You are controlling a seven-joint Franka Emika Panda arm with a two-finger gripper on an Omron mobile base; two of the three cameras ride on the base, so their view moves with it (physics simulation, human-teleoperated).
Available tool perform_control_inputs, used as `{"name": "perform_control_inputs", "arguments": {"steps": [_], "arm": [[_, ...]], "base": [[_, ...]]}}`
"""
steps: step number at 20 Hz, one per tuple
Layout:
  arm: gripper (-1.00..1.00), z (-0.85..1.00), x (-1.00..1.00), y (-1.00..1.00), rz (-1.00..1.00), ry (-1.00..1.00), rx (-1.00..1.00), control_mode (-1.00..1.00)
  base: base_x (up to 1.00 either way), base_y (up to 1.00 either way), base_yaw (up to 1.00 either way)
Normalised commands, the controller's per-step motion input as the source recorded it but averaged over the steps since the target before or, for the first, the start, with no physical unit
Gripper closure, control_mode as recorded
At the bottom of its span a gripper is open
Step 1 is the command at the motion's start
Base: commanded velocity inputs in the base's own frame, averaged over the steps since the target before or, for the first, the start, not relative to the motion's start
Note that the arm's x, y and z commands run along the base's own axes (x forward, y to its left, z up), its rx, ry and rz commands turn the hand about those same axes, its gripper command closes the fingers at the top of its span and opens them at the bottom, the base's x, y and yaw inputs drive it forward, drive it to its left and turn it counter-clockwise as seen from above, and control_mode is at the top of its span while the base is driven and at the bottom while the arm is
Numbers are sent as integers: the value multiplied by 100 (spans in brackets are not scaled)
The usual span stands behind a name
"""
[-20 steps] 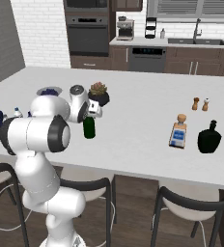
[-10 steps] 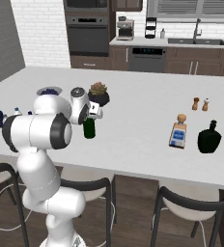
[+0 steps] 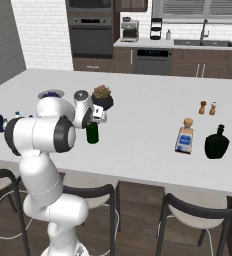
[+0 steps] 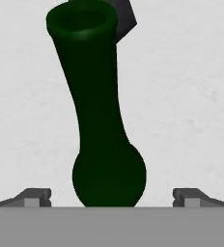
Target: Move the plastic bottles in the middle to the plastics group, and the glass bottles in the middle to the glass group.
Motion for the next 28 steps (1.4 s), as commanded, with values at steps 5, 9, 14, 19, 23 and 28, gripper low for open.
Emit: {"name": "perform_control_inputs", "arguments": {"steps": [5,9,14,19,23,28], "arm": [[-100,-8,4,0,0,0,0,-100],[-100,-8,6,0,0,0,0,-100],[-100,0,9,0,0,0,0,-100],[-100,-3,8,0,0,0,0,-100],[-100,-4,1,0,0,0,0,-100],[-100,-12,8,0,0,-3,0,-100]], "base": [[0,0,0],[0,0,0],[0,0,0],[0,0,0],[0,0,0],[0,0,0]]}}
